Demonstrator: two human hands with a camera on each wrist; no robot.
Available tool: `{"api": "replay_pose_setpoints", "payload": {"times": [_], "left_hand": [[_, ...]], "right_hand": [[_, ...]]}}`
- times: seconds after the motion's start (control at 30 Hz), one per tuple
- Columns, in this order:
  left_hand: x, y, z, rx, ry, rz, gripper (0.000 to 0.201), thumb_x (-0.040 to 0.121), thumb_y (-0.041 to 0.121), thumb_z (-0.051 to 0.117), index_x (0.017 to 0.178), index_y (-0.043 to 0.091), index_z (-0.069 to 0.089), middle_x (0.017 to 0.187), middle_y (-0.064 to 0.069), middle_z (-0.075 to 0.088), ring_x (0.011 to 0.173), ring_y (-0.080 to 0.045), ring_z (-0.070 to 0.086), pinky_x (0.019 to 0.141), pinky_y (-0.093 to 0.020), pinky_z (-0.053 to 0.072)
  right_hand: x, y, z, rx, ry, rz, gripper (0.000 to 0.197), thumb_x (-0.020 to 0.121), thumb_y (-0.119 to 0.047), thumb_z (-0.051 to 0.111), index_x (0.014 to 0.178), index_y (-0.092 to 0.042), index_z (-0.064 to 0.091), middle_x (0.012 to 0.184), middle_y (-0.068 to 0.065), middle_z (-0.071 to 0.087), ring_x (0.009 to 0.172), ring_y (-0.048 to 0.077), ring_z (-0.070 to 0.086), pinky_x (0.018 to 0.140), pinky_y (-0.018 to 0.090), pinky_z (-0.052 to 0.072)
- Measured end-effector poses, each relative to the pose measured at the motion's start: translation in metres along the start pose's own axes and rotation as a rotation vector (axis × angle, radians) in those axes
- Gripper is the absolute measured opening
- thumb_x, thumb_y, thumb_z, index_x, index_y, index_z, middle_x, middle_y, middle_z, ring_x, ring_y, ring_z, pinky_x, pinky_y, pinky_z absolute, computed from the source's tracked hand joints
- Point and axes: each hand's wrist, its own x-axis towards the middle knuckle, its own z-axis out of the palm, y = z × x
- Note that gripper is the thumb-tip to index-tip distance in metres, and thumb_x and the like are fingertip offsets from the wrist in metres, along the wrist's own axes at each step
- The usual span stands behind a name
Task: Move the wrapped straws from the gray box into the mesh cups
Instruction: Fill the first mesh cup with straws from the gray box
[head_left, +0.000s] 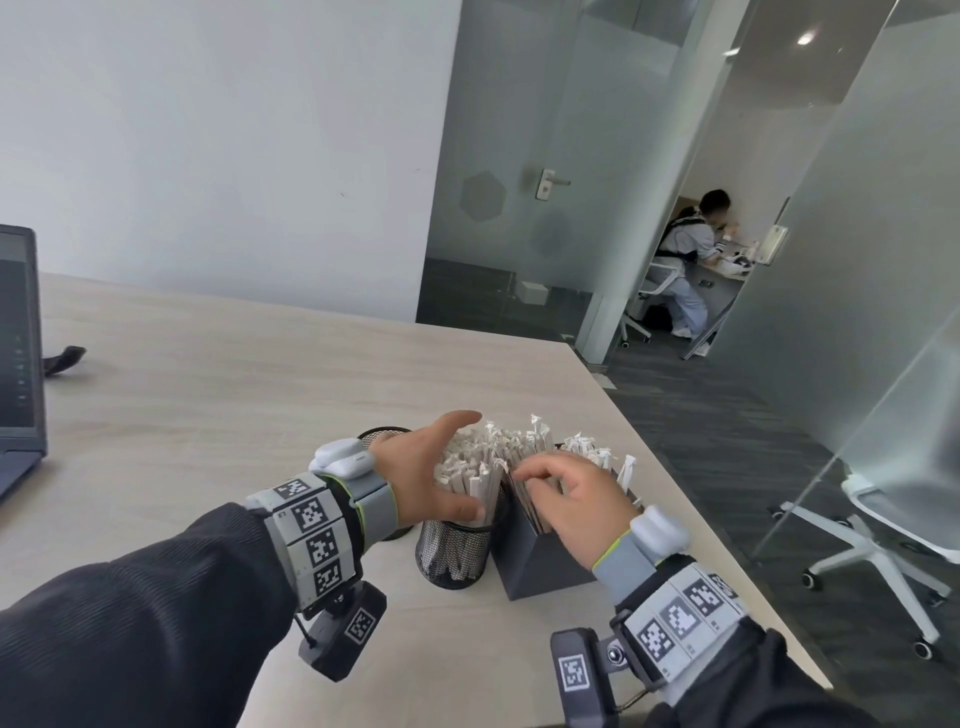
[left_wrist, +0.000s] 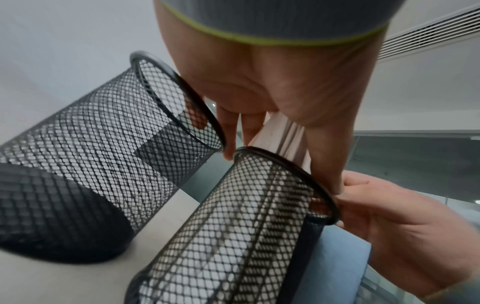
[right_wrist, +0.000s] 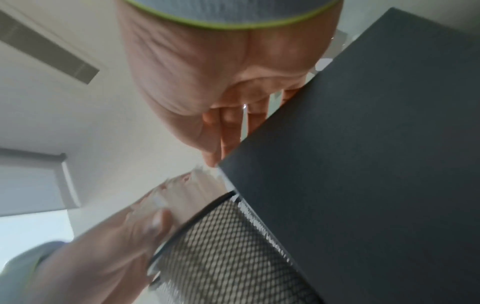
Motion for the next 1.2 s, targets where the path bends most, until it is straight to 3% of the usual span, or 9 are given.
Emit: {"api": "replay_pose_setpoints", "payload": {"times": [0.17, 0.33, 0.43, 0.67, 0.8, 0.93, 1.03, 1.13, 1.2], "left_hand": [[0.001, -0.008, -0.002, 0.003, -0.022, -0.051, 0.106, 0.058, 0.076, 0.072, 0.144, 0.049, 0.015, 0.134, 0.001, 0.06, 0.125, -0.024, 0.056, 0.104, -0.039, 0.043], [-0.001, -0.008, 0.0, 0.036, -0.075, -0.051, 0.115, 0.052, 0.084, 0.068, 0.146, 0.046, 0.015, 0.113, 0.003, 0.061, 0.115, -0.025, 0.059, 0.097, -0.038, 0.046], [-0.001, -0.008, -0.004, 0.047, -0.127, -0.039, 0.128, 0.036, 0.095, 0.06, 0.144, 0.05, 0.007, 0.128, 0.0, 0.06, 0.123, -0.026, 0.055, 0.103, -0.043, 0.044], [0.002, -0.01, -0.003, 0.095, -0.166, -0.048, 0.133, 0.03, 0.094, 0.063, 0.142, 0.056, 0.002, 0.144, 0.005, 0.051, 0.132, -0.023, 0.048, 0.106, -0.048, 0.041], [0.002, -0.01, -0.002, 0.092, -0.156, -0.045, 0.132, 0.03, 0.096, 0.061, 0.141, 0.057, 0.002, 0.144, 0.006, 0.051, 0.132, -0.023, 0.048, 0.106, -0.048, 0.041], [0.002, -0.01, -0.002, 0.091, -0.148, -0.047, 0.131, 0.03, 0.096, 0.061, 0.141, 0.057, 0.003, 0.143, 0.007, 0.051, 0.132, -0.022, 0.048, 0.107, -0.048, 0.041], [0.001, -0.009, -0.003, 0.089, -0.151, -0.048, 0.131, 0.031, 0.095, 0.062, 0.142, 0.057, 0.003, 0.144, 0.007, 0.05, 0.133, -0.022, 0.047, 0.108, -0.048, 0.04], [0.0, -0.009, -0.003, 0.09, -0.148, -0.047, 0.131, 0.031, 0.095, 0.061, 0.142, 0.056, 0.004, 0.144, 0.007, 0.05, 0.133, -0.022, 0.047, 0.108, -0.047, 0.04], [0.001, -0.009, -0.002, 0.098, -0.149, -0.04, 0.131, 0.031, 0.095, 0.059, 0.144, 0.053, 0.006, 0.144, 0.009, 0.05, 0.134, -0.021, 0.046, 0.109, -0.046, 0.038]], "right_hand": [[0.01, 0.019, -0.015, 0.003, 0.116, 0.24, 0.016, 0.084, -0.016, 0.067, 0.086, -0.032, 0.069, 0.088, -0.01, 0.07, 0.082, 0.011, 0.064, 0.082, 0.033, 0.054], [0.018, 0.019, -0.01, -0.27, -0.088, 0.305, 0.039, 0.079, -0.03, 0.071, 0.117, -0.029, 0.062, 0.109, -0.012, 0.067, 0.096, 0.011, 0.063, 0.084, 0.024, 0.047], [0.026, 0.014, -0.005, -0.374, -0.16, 0.306, 0.051, 0.077, -0.036, 0.071, 0.125, -0.028, 0.059, 0.118, -0.011, 0.064, 0.108, 0.014, 0.061, 0.089, 0.024, 0.045], [0.038, 0.005, 0.005, -0.56, -0.218, 0.282, 0.038, 0.076, -0.045, 0.069, 0.105, -0.023, 0.061, 0.107, -0.002, 0.062, 0.097, 0.023, 0.059, 0.083, 0.033, 0.049], [0.039, 0.004, 0.006, -0.551, -0.241, 0.275, 0.034, 0.081, -0.04, 0.066, 0.107, -0.019, 0.06, 0.111, 0.001, 0.061, 0.099, 0.024, 0.057, 0.079, 0.03, 0.044], [0.036, 0.006, 0.005, -0.417, -0.212, 0.335, 0.038, 0.077, -0.04, 0.07, 0.106, -0.026, 0.05, 0.095, -0.005, 0.061, 0.084, 0.022, 0.058, 0.066, 0.029, 0.038], [0.036, 0.006, 0.006, -0.428, -0.24, 0.358, 0.039, 0.082, -0.034, 0.064, 0.118, -0.026, 0.052, 0.09, -0.008, 0.057, 0.085, 0.023, 0.059, 0.068, 0.028, 0.039], [0.037, -0.001, 0.006, -0.48, -0.293, 0.343, 0.013, 0.084, -0.028, 0.059, 0.096, -0.024, 0.057, 0.081, -0.005, 0.056, 0.088, 0.029, 0.058, 0.063, 0.029, 0.039], [0.036, -0.003, 0.005, -0.462, -0.288, 0.357, 0.024, 0.085, -0.03, 0.061, 0.109, -0.024, 0.063, 0.103, 0.002, 0.065, 0.102, 0.031, 0.06, 0.075, 0.029, 0.046]]}}
